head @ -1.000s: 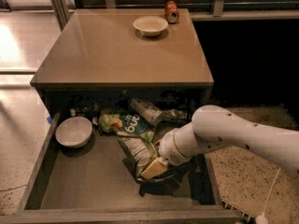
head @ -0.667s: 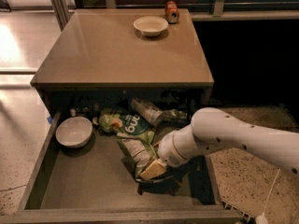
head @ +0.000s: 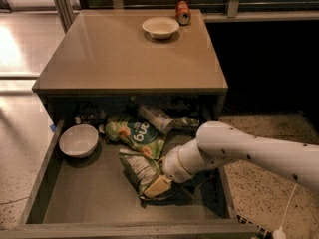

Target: Place green jalapeno chip bag into top drawer

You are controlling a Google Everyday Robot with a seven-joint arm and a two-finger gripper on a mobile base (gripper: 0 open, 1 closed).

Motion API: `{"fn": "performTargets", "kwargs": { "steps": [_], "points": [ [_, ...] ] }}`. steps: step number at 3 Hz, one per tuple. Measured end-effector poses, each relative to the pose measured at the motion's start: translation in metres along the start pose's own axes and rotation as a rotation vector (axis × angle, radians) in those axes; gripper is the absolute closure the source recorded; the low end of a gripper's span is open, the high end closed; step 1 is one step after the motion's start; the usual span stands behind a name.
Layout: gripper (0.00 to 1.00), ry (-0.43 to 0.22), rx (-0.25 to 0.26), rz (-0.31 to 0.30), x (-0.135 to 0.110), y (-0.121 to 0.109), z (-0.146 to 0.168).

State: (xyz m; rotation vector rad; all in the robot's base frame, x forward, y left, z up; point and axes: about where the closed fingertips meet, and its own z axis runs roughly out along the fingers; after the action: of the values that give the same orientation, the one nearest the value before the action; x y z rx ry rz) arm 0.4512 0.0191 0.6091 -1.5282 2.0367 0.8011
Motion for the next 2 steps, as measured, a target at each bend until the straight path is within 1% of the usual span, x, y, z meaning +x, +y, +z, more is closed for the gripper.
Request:
{"fn": "performTargets", "kwargs": {
  "steps": [1,2],
  "points": [
    [1.0,0.011,-0.037,-0.013,0.0037,0.0045,0.0142],
    [1.0,0.011,-0.037,-0.013,0.002,0.0051,0.0125]
  ]
}}
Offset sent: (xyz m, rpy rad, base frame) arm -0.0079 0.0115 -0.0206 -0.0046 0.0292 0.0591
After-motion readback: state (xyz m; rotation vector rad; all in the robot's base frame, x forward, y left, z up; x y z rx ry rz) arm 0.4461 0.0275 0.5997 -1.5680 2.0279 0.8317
